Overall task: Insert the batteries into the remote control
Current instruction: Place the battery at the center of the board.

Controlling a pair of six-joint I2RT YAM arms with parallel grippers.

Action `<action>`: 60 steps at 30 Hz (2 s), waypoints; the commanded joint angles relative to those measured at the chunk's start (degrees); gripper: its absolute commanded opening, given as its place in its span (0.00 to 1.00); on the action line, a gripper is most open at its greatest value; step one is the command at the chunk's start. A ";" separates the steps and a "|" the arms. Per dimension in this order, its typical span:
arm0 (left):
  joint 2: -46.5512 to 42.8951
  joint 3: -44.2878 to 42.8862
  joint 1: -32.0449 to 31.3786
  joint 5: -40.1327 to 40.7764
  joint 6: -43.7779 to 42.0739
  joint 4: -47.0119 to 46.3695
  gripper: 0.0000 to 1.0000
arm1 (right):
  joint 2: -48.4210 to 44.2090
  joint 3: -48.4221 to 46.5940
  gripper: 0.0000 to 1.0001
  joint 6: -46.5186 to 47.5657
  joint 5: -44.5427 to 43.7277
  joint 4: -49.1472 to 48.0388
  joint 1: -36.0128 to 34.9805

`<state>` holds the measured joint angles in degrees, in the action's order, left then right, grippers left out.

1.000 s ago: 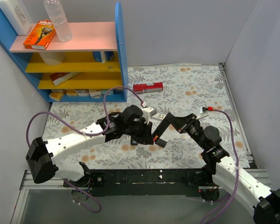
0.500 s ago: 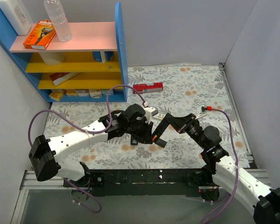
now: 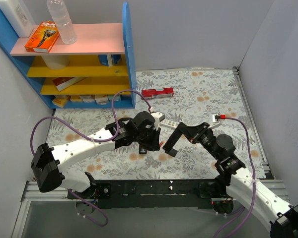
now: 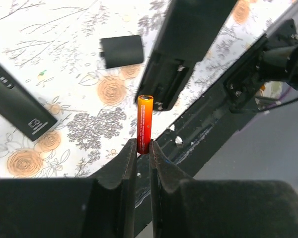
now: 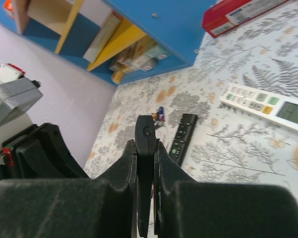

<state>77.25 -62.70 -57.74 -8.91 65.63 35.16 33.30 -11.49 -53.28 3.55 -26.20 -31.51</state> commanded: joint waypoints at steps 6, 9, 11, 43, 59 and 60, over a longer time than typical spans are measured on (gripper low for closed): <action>2.10 5.39 2.52 21.45 11.35 5.17 0.00 | -5.88 -3.46 0.01 7.75 -8.03 13.80 0.31; 3.34 7.93 7.79 22.79 17.24 7.64 0.00 | -6.58 -3.63 0.01 7.84 -7.95 14.77 0.31; 2.73 10.91 10.26 24.11 19.62 7.56 0.00 | -7.02 -3.72 0.01 7.84 -8.03 15.21 0.31; 10.20 9.53 18.62 29.74 18.40 6.15 0.53 | -5.00 -5.39 0.01 10.56 -6.45 15.65 0.39; 6.59 5.57 27.32 23.77 5.33 1.16 0.64 | -2.80 -5.92 0.01 11.26 -4.87 13.71 0.48; 6.68 5.48 27.32 23.67 3.65 0.45 0.64 | -2.98 -5.92 0.01 11.35 -4.87 13.72 0.48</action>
<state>84.82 -55.13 -30.48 17.47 78.24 40.77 30.85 -14.70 -43.05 -1.52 -9.10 -31.44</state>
